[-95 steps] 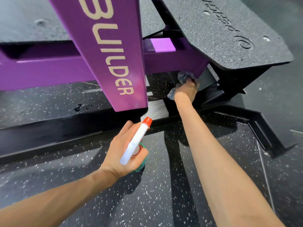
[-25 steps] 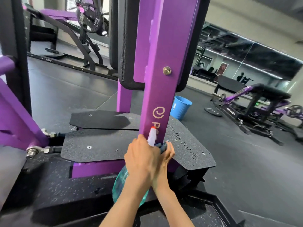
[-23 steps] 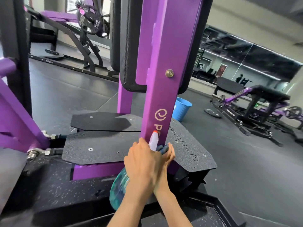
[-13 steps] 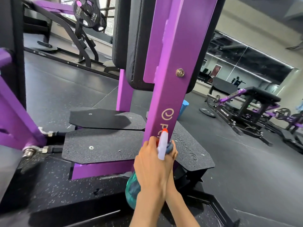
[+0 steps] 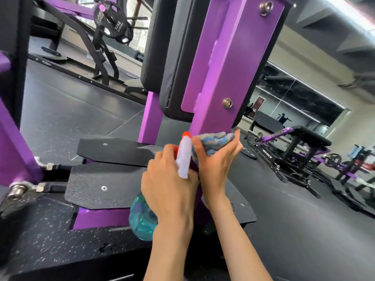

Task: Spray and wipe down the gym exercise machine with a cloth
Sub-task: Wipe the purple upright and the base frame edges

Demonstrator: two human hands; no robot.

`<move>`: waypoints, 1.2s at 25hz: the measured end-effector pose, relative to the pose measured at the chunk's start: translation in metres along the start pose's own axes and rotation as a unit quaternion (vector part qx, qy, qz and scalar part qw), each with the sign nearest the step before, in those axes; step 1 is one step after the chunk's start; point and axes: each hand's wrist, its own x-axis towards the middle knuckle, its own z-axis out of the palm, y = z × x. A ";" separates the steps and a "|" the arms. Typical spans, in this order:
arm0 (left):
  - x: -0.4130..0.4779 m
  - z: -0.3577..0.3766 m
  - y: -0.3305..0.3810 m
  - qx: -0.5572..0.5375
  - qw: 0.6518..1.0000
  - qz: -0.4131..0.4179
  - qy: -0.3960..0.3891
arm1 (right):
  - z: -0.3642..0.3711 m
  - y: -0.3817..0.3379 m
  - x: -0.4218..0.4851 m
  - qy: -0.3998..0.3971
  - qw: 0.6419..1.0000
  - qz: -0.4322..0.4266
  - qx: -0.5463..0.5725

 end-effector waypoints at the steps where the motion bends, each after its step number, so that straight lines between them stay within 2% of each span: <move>1: 0.005 -0.003 0.005 0.020 1.000 0.004 0.001 | 0.003 0.002 0.001 0.013 0.999 -0.029 -0.004; 4: 0.021 -0.010 0.011 0.011 1.000 0.004 0.017 | -0.003 0.016 -0.021 -0.007 1.000 -0.019 -0.019; 7: 0.040 -0.012 0.015 -0.023 0.999 -0.018 0.026 | -0.015 0.002 -0.017 -0.071 0.997 -0.014 -0.001; 11: 0.046 -0.018 0.021 0.005 1.000 -0.015 0.027 | 0.001 -0.063 0.060 0.041 0.996 -0.057 -0.053; 13: 0.054 -0.024 0.022 -0.014 0.999 -0.033 0.028 | 0.008 -0.064 0.051 0.080 0.991 -0.080 -0.075; 16: 0.062 -0.033 0.023 -0.037 0.998 -0.038 0.036 | 0.000 -0.034 -0.001 0.022 0.994 -0.065 -0.082; 18: 0.058 -0.034 0.020 -0.005 0.999 -0.021 0.034 | -0.007 -0.033 0.002 0.001 0.998 -0.055 -0.039; 20: 0.055 -0.032 0.010 0.017 0.999 -0.037 0.014 | -0.016 -0.060 0.029 0.036 0.986 -0.163 -0.026; 21: 0.056 -0.031 0.004 0.009 0.998 -0.056 0.005 | -0.022 -0.076 0.044 0.033 0.969 -0.245 -0.030; 22: 0.057 -0.031 -0.001 -0.007 0.997 -0.075 -0.002 | -0.026 -0.090 0.060 0.008 0.937 -0.341 -0.076; 24: 0.057 -0.031 -0.006 -0.032 0.996 -0.083 -0.011 | -0.028 -0.102 0.088 -0.057 0.818 -0.508 -0.263; 25: 0.055 -0.030 -0.005 -0.029 0.997 -0.068 -0.017 | -0.027 -0.101 0.095 -0.083 0.766 -0.541 -0.337; 26: 0.053 -0.029 -0.002 -0.020 0.998 -0.054 -0.021 | -0.026 -0.096 0.094 -0.108 0.729 -0.553 -0.389; 30: 0.053 -0.032 0.000 -0.028 0.997 -0.073 0.005 | -0.018 -0.040 0.042 -0.331 0.595 -0.605 -0.412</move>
